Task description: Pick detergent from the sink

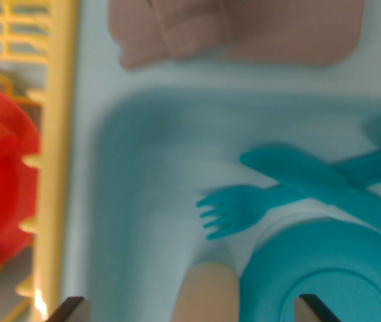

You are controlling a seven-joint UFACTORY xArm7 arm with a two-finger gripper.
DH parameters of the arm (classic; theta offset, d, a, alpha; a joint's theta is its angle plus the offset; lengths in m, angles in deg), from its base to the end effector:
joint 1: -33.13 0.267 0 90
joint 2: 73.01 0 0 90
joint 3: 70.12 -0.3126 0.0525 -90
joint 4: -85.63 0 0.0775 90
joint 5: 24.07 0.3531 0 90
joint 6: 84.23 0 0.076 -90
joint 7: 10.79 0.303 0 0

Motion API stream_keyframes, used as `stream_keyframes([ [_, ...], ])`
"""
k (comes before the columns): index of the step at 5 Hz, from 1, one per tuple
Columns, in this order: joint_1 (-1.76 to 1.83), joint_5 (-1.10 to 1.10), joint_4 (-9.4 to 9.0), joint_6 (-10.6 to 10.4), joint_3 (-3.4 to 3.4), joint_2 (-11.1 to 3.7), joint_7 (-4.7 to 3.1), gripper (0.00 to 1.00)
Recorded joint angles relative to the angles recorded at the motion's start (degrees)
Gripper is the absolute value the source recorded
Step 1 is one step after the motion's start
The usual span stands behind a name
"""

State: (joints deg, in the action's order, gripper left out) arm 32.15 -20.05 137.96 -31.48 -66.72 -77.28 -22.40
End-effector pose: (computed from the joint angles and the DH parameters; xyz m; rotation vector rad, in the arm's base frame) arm 0.4411 -0.0208 0.0886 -3.0764 -0.1253 0.1138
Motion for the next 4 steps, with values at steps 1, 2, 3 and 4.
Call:
stream_keyframes([
  [1,0.0,0.0,0.0,0.0,0.0,0.0,0.0,0.0],
  [2,-0.13,0.06,-1.69,-1.74,0.16,-0.09,-0.57,0.0],
  [3,-0.13,0.06,-1.69,-1.74,0.16,-0.09,-0.57,0.0],
  [4,-0.24,0.1,-3.1,-3.21,0.3,-0.17,-1.05,0.0],
])
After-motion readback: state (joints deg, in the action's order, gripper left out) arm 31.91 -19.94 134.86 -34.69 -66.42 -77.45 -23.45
